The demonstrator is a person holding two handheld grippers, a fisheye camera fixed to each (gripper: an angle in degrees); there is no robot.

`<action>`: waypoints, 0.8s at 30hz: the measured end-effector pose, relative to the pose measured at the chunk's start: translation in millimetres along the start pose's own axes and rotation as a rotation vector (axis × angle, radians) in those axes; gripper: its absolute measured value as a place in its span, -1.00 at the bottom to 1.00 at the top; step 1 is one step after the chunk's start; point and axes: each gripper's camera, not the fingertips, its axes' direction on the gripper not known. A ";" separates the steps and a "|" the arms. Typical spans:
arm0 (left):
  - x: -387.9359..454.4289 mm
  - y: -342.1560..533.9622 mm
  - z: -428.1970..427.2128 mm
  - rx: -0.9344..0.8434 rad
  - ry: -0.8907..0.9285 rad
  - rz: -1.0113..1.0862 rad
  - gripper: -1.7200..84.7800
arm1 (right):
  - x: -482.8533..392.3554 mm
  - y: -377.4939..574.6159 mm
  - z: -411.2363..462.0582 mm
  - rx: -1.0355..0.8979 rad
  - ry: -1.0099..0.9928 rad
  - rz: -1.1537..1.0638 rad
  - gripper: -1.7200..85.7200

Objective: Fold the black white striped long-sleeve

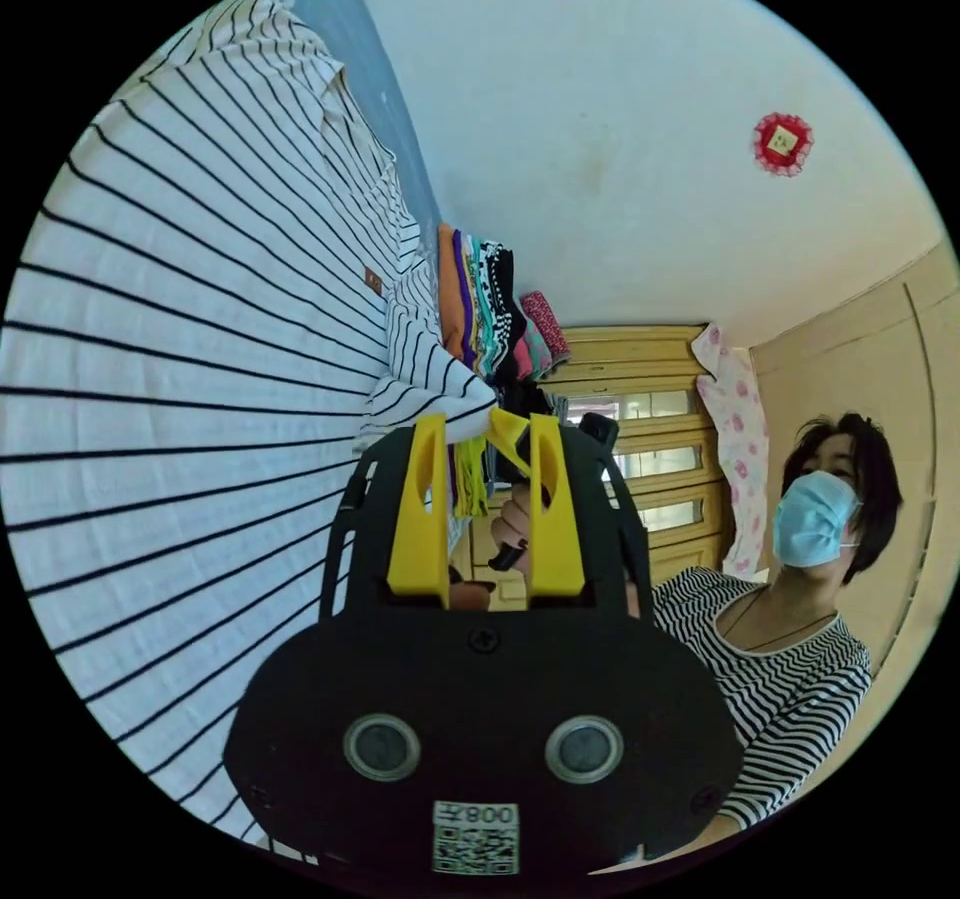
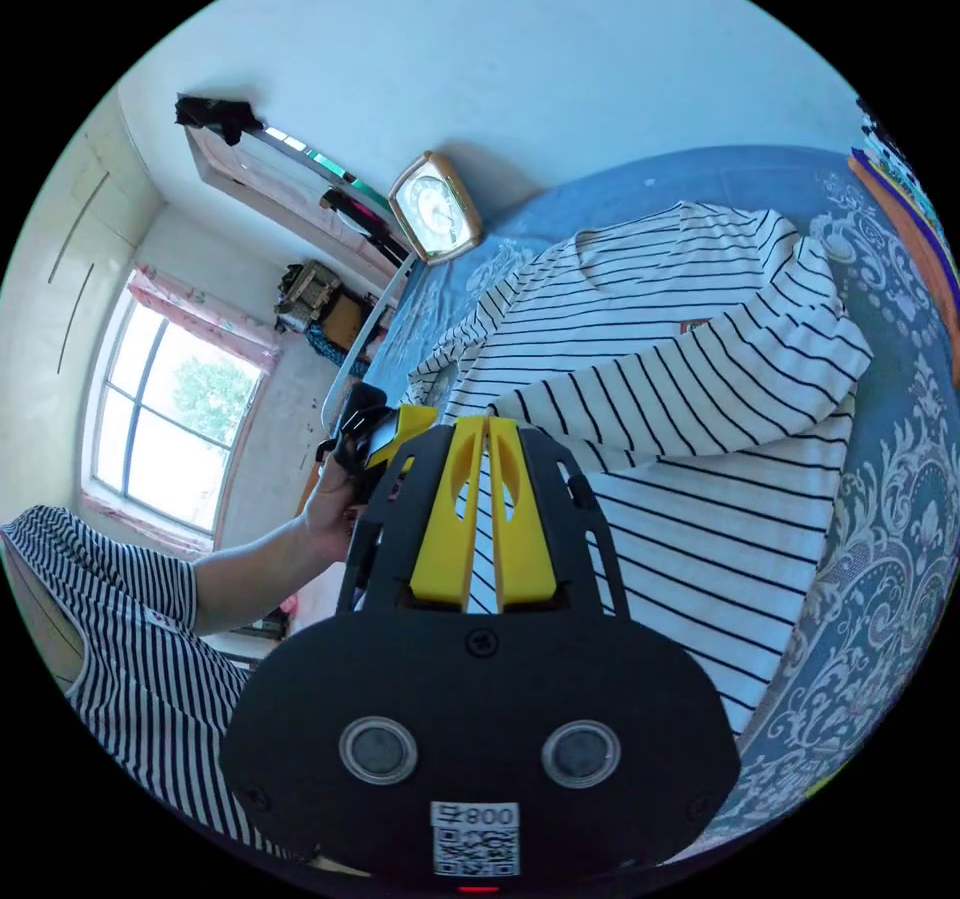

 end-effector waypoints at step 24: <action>-84.4 -62.3 -45.3 0.027 0.132 -0.090 -0.92 | -1.4 -64.1 76.4 -0.051 -0.255 0.298 -0.90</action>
